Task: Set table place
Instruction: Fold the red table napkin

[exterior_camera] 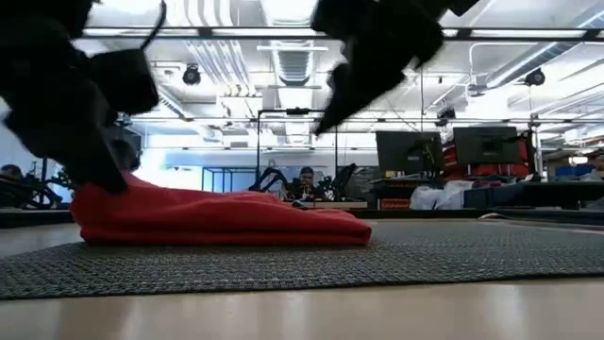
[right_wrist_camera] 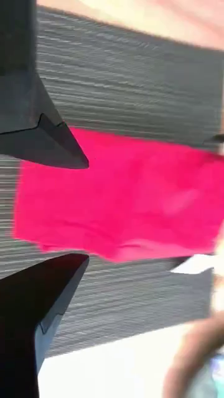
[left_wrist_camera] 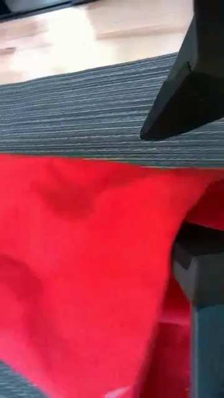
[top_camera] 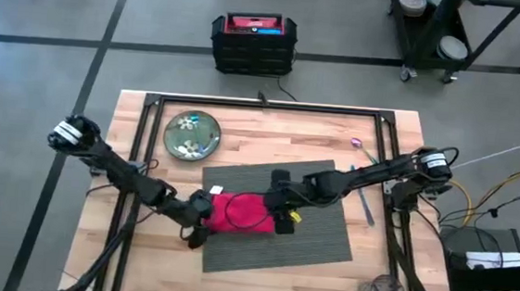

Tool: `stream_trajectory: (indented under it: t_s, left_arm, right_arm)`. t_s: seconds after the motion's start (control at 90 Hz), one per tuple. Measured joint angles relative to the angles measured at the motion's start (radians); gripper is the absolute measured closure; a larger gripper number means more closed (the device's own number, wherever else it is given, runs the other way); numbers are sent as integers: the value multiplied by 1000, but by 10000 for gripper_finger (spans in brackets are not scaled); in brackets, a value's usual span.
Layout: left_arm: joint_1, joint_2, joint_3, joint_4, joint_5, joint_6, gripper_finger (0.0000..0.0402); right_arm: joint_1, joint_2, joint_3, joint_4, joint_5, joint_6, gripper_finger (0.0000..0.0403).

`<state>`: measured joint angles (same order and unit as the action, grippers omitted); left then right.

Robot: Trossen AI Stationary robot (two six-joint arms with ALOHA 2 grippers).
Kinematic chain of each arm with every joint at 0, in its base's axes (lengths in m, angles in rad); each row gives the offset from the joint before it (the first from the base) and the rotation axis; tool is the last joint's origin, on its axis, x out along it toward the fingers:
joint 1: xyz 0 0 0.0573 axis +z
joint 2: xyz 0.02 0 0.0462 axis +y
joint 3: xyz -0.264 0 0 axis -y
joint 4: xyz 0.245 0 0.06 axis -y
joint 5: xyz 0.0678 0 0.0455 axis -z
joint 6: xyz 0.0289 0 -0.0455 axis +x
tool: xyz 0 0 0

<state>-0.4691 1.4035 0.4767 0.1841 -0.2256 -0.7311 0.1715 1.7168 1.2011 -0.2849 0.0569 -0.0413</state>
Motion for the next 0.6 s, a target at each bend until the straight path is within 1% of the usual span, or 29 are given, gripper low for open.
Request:
stream_trajectory:
  t_s: [0.089, 0.189, 0.233, 0.378, 0.5, 0.6]
  left_arm:
    - [10, 18, 46, -18, 9, 55, 277]
    - [11, 12, 127, -76, 13, 144, 365]
    - [11, 9, 171, -116, 14, 175, 386]
    - [8, 11, 300, -268, 14, 248, 390]
    - [8, 32, 364, -302, 11, 319, 399]
    - [8, 55, 390, -304, 11, 330, 399]
  right_arm:
    - [0, 0, 0, 84, -29, -30, 188]
    - [0, 0, 0, 125, -32, -57, 194]
    - [0, 0, 0, 123, -32, -68, 196]
    - [-2, 2, -1, 142, -32, -111, 201]
    - [-2, 23, -4, 180, -33, -143, 203]
    - [-5, 53, -1, 240, -36, -135, 200]
